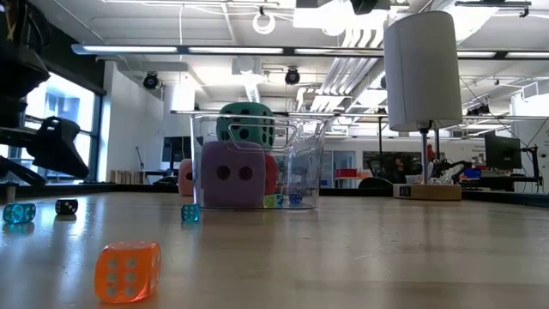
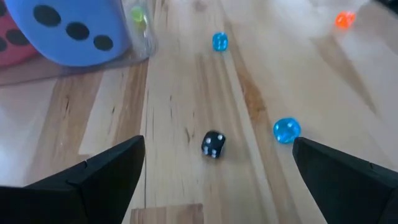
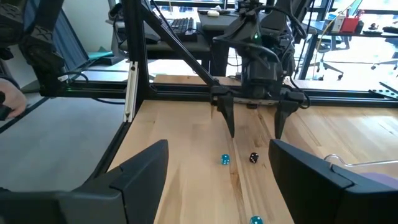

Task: Pick & Place Dice
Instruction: Put the small black die into the transparent bin

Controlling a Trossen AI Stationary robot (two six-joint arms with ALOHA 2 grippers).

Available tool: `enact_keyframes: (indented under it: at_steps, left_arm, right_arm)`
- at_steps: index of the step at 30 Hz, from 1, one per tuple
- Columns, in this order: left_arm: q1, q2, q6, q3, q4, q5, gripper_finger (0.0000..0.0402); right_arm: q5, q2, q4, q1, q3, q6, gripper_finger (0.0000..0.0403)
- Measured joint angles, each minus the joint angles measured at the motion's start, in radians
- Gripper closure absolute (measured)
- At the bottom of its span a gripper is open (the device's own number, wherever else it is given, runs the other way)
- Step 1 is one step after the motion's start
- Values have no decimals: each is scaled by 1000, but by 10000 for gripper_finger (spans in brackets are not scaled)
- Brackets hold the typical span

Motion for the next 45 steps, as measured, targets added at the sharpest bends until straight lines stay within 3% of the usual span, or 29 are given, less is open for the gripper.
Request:
enact_keyframes:
  at_steps: [14,24,29,45]
  left_arm:
    - [3,325,-1,-2,272,-28,5]
    - [142,531,-46,-3,471,25,5]
    - [158,621,-23,-3,567,36,5]
    - [101,668,-71,-3,560,47,30]
  right_arm:
    - [0,0,0,0,0,0,133]
    - [0,0,0,0,0,0,133]
    - [0,0,0,0,0,0,133]
    - [0,0,-1,0,0,0,133]
